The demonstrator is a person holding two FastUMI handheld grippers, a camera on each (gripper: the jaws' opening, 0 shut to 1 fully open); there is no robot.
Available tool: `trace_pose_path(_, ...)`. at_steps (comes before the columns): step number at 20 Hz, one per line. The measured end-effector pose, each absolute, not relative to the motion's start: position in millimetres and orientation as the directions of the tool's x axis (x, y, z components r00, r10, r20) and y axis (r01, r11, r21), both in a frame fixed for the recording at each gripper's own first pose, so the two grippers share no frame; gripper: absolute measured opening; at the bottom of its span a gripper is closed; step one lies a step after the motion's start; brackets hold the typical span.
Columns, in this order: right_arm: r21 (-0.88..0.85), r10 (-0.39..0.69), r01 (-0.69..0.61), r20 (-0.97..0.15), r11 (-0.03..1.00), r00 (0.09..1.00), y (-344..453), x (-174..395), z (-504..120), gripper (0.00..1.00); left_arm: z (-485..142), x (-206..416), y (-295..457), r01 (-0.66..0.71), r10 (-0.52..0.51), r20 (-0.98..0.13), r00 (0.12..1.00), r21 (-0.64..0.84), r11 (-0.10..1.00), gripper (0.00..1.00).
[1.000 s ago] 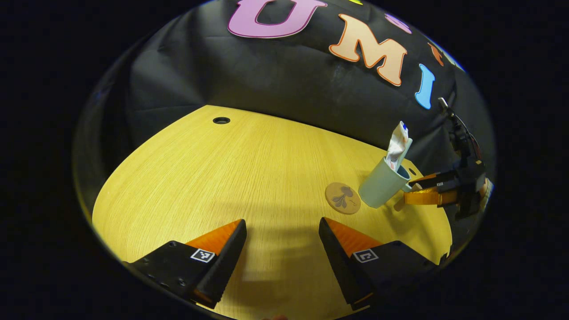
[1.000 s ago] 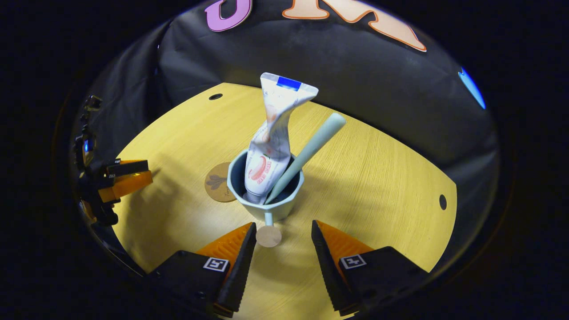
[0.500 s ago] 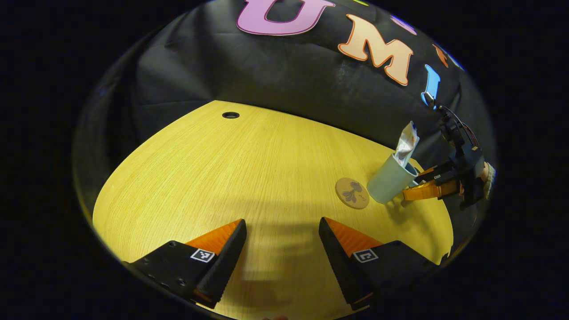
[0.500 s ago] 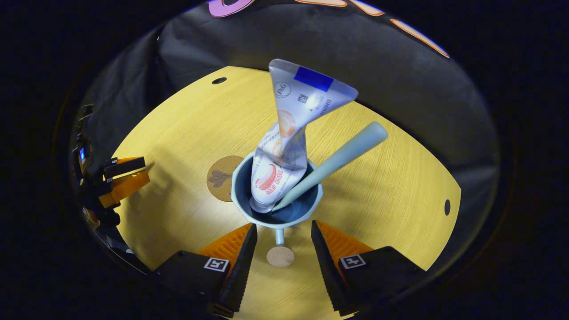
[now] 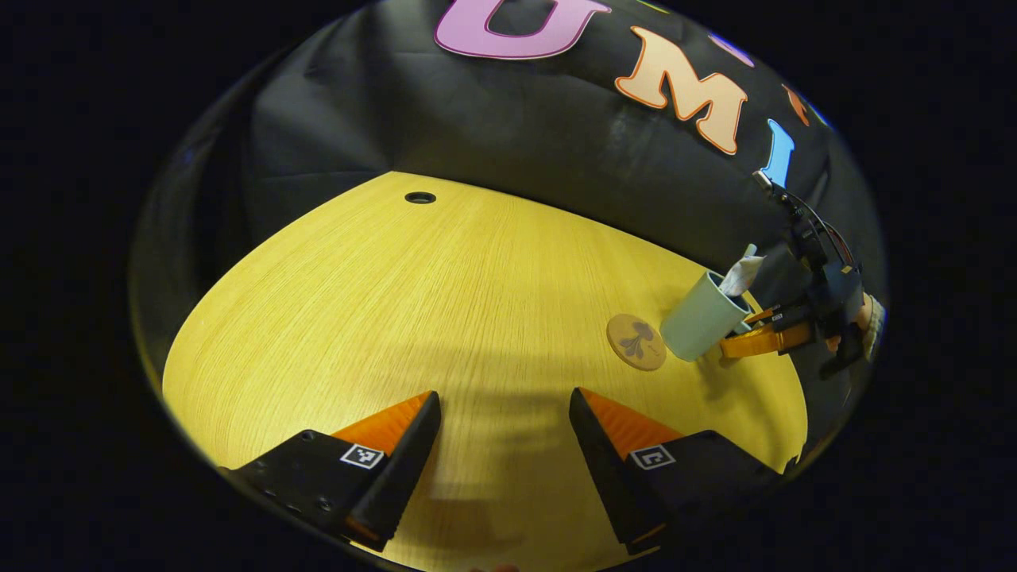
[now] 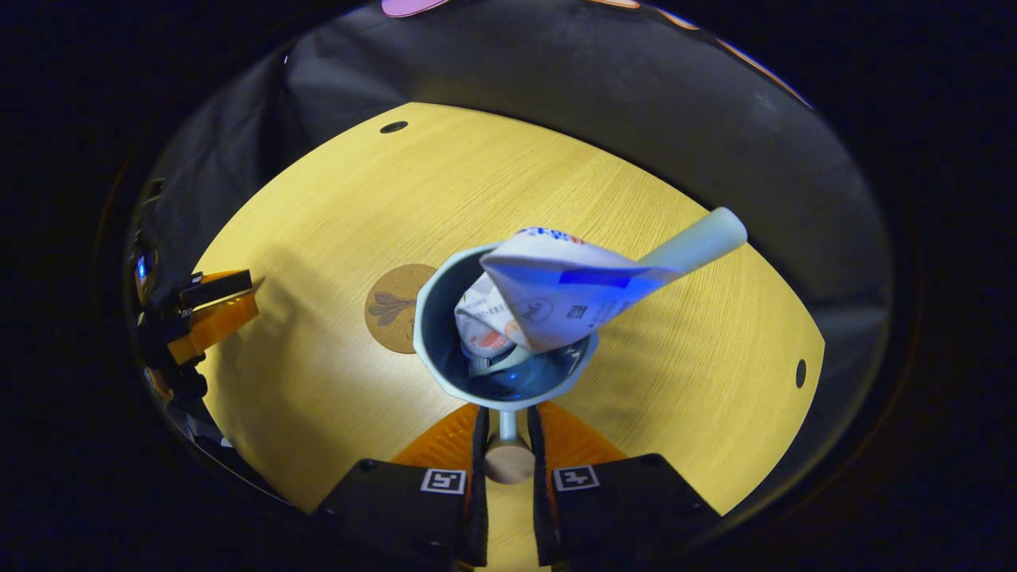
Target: Put the toothbrush and toothpaste on the desktop into the cup, then pick up the cup and place it on the coaster on the desktop.
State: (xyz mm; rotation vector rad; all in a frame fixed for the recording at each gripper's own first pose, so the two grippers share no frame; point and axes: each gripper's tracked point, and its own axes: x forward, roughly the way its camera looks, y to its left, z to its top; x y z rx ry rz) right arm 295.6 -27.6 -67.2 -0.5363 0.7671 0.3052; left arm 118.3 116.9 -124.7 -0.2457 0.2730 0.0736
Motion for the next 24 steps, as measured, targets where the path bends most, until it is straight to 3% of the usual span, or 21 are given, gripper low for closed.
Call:
trace_pose_path(6, -0.383, 0.071, -0.447, -0.691, 0.809, 0.719, -32, 307, -62, 0.22, -123, 120, 118, -0.105, 0.044, -0.271, 0.962, -0.215, 0.971, 0.96)
trace_pose_path(10, -0.36, 0.092, -0.425, -0.664, 0.83, 0.742, -37, 343, -46, 0.23, -125, 117, 120, -0.112, 0.048, -0.276, 0.96, -0.22, 0.969, 0.96)
trace_pose_path(24, -0.317, 0.191, -0.538, -0.698, 0.781, 0.69, -37, 348, -39, 0.22, -130, 105, 124, -0.129, 0.063, -0.28, 0.958, -0.224, 0.966, 0.95)
